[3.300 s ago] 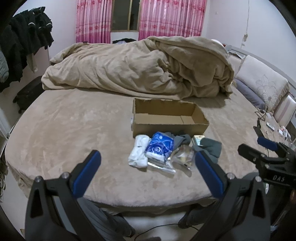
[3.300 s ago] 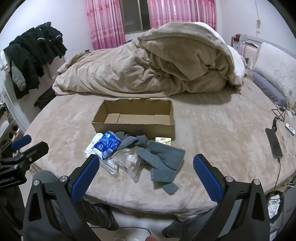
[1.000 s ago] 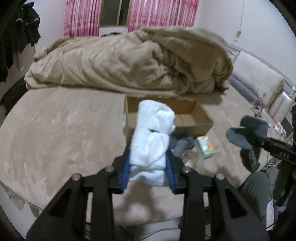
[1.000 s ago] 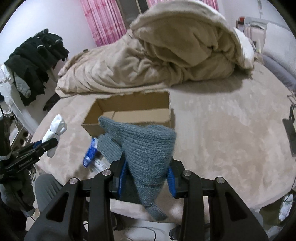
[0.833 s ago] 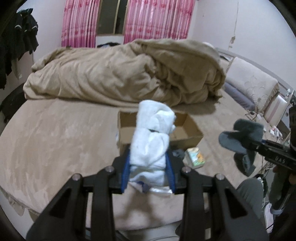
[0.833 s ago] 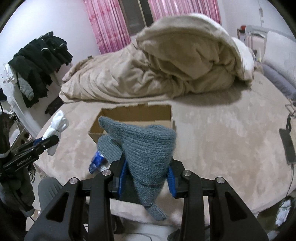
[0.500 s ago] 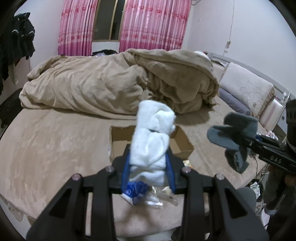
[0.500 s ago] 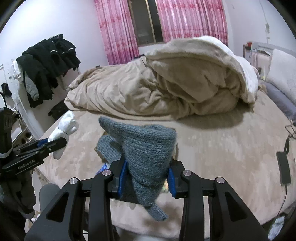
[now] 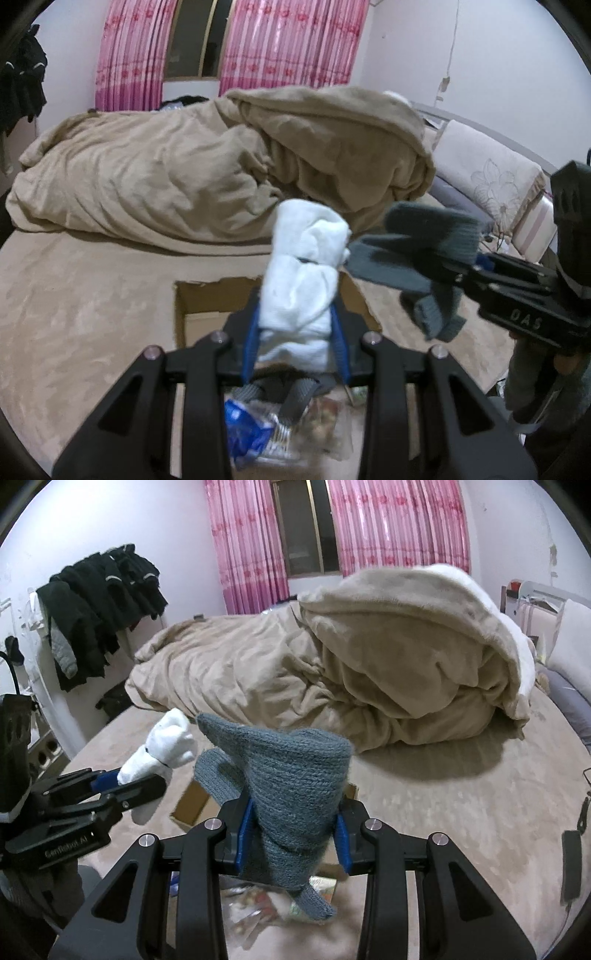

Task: Organize objects
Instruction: 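Lower the white socks into the box with the left tool while the right tool drops the gloves in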

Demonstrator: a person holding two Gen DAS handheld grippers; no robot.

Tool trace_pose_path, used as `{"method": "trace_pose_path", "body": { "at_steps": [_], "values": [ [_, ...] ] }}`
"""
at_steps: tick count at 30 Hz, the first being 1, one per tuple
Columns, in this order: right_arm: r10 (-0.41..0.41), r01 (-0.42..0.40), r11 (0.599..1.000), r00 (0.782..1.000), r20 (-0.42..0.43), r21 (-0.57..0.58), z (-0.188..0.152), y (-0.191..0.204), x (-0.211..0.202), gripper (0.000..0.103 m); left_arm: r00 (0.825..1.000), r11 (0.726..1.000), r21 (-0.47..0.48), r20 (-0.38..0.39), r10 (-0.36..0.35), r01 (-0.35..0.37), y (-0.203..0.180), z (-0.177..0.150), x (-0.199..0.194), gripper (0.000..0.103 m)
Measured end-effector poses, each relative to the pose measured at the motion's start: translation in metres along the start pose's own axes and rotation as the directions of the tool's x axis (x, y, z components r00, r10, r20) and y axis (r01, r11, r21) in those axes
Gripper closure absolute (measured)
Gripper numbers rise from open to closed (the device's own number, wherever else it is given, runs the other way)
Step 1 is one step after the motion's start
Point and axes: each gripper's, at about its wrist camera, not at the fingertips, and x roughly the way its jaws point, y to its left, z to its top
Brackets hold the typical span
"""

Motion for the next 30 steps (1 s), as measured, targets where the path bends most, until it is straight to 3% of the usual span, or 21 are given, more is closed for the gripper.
{"method": "trace_pose_path", "body": {
  "at_steps": [14, 27, 30],
  "values": [
    [-0.026, 0.035, 0.998, 0.982, -0.188, 0.047, -0.028, -0.028, 0.127, 0.065, 0.983, 0.998, -0.058, -0.185, -0.003, -0.008, 0.020, -0.029, 0.124, 0.069],
    [-0.026, 0.045, 0.997, 0.955, -0.297, 0.058, -0.048, -0.037, 0.167, 0.064, 0.958, 0.997, -0.078, -0.285, -0.025, 0.002, 0.003, -0.050, 0.165, 0.065],
    [-0.005, 0.024, 0.998, 0.957, -0.291, 0.061, -0.048, -0.037, 0.166, 0.056, 0.955, 0.996, -0.089, -0.295, -0.031, 0.005, 0.004, -0.050, 0.165, 0.063]
  ]
}}
